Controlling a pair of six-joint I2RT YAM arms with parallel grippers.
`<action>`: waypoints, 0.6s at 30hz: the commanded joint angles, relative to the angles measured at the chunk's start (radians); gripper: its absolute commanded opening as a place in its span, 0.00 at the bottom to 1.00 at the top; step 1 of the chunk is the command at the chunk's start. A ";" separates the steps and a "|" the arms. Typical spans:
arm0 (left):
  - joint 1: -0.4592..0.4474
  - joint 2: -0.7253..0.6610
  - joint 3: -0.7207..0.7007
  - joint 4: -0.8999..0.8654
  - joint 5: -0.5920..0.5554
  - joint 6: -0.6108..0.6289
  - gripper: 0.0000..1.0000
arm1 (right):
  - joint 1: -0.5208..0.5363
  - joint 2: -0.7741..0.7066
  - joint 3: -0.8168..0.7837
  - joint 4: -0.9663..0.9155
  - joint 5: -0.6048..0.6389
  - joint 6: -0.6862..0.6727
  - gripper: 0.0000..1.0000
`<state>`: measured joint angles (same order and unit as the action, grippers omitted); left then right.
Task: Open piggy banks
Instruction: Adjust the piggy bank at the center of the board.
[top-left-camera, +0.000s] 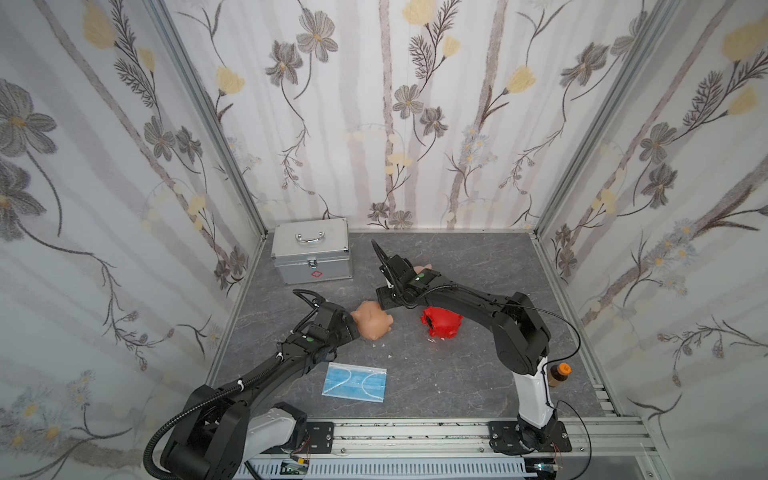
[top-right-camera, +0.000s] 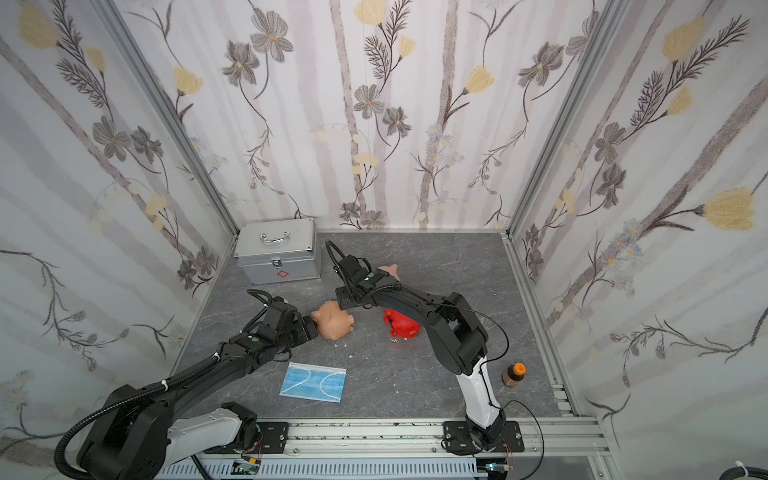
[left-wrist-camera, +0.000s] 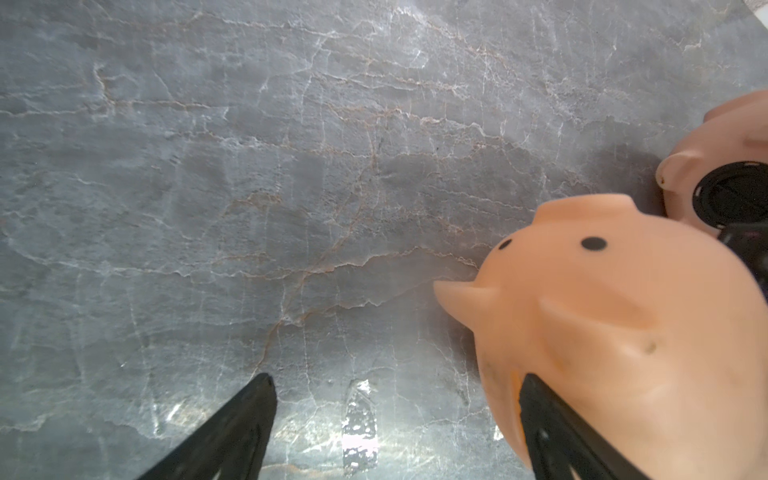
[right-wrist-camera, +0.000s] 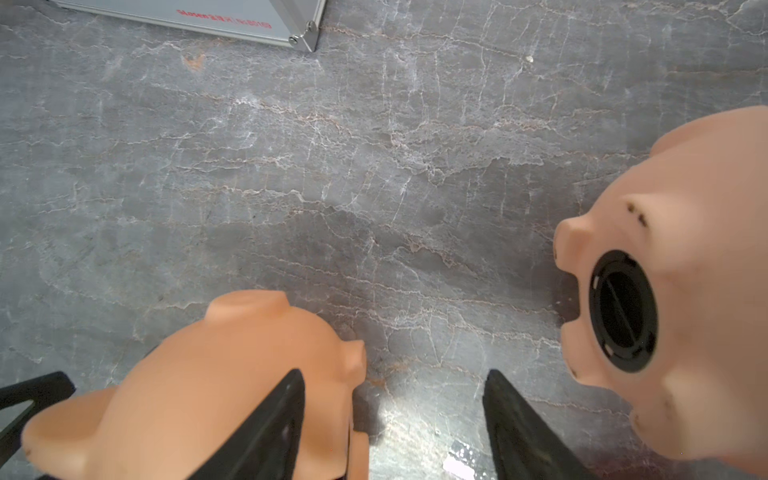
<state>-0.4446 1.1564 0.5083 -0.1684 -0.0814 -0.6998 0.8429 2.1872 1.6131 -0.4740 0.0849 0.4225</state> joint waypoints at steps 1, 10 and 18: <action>0.004 -0.018 -0.007 0.023 0.006 -0.019 0.92 | 0.003 -0.056 -0.040 0.097 -0.039 0.014 0.72; 0.010 -0.249 -0.129 0.077 0.005 -0.045 0.91 | -0.018 -0.265 -0.310 0.326 -0.017 0.124 0.73; 0.022 -0.263 -0.171 0.261 0.144 -0.082 1.00 | -0.052 -0.325 -0.532 0.633 -0.301 0.251 0.74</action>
<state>-0.4286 0.8722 0.3405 -0.0193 0.0086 -0.7422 0.7971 1.8751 1.1088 -0.0296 -0.0959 0.5949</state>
